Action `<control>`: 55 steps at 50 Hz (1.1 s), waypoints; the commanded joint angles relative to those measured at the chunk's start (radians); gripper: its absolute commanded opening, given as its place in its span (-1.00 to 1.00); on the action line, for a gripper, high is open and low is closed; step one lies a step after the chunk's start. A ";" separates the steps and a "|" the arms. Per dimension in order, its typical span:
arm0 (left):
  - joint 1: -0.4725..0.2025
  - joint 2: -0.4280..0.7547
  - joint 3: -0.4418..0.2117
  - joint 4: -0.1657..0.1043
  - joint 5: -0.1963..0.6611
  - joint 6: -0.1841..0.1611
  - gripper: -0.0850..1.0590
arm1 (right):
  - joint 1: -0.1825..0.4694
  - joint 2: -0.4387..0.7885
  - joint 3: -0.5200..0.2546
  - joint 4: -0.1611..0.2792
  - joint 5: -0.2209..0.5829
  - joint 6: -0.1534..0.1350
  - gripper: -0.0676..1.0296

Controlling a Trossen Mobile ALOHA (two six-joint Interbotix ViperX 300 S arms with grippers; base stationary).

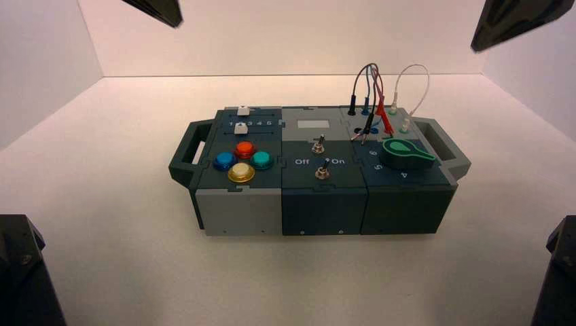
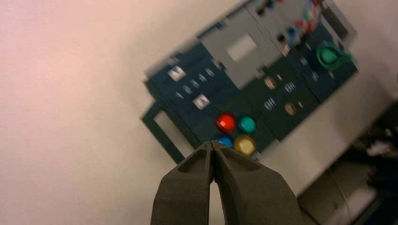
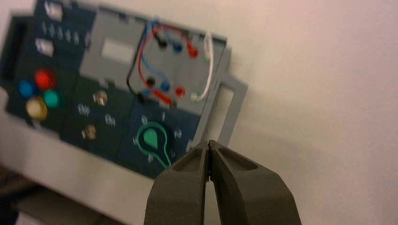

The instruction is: Turn the knob to position 4.

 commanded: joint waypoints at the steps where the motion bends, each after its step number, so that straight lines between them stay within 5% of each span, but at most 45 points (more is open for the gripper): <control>1: -0.031 0.018 -0.029 -0.003 0.005 0.003 -0.91 | 0.043 0.038 -0.005 -0.006 0.017 -0.037 -0.92; 23: -0.112 0.049 -0.034 -0.006 0.006 0.011 -0.91 | 0.250 0.095 0.015 -0.133 -0.051 -0.048 -0.92; 38: -0.132 0.095 -0.035 -0.006 0.006 0.063 -0.91 | 0.330 0.198 0.015 -0.227 -0.058 -0.051 -0.92; 55: -0.132 0.089 -0.032 -0.005 0.006 0.100 -0.91 | 0.390 0.331 0.008 -0.250 -0.091 -0.052 -0.92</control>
